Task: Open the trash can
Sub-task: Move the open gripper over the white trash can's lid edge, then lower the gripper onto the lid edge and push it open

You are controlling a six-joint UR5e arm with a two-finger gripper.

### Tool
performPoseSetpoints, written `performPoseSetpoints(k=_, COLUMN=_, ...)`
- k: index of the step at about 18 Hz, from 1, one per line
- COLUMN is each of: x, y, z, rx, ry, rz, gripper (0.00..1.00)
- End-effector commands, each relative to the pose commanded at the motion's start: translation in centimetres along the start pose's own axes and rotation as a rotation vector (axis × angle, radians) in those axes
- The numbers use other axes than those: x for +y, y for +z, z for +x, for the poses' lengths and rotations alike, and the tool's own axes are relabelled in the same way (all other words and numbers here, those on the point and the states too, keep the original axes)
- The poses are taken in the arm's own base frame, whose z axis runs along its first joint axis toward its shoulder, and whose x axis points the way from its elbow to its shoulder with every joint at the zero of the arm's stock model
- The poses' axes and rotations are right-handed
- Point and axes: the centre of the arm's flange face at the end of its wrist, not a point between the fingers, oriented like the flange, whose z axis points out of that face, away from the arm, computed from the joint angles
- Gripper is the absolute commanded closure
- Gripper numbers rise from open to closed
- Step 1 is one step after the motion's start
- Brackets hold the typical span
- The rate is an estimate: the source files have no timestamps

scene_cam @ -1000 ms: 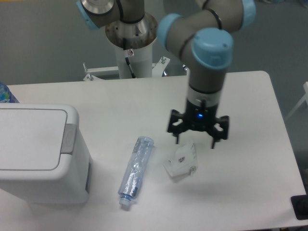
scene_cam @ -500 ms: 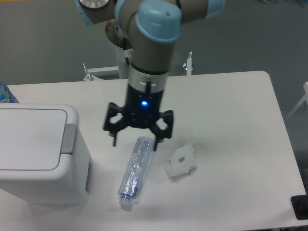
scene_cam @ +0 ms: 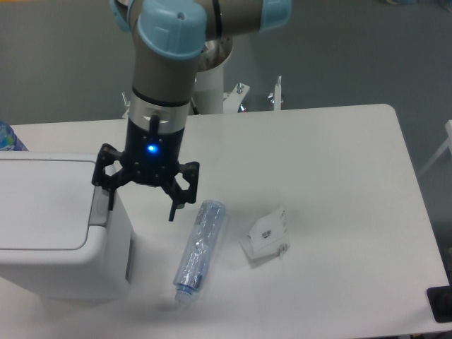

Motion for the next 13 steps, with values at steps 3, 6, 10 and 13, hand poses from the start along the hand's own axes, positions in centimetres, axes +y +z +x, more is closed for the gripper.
performPoseSetpoints(k=3, x=0.3, y=0.6, z=0.5, rx=0.004, ry=0.006, rz=-0.013, gripper=0.0)
performPoseSetpoints(k=6, x=0.8, y=1.2, z=0.7, rx=0.009, ry=0.007, rz=-0.025, gripper=0.0)
performPoseSetpoints(k=10, x=0.7, y=1.3, z=0.8, rx=0.01, ry=0.009, rz=-0.025, gripper=0.0)
performPoseSetpoints(k=13, x=0.8, y=1.5, z=0.8, rx=0.01, ry=0.008, rz=-0.028, gripper=0.0)
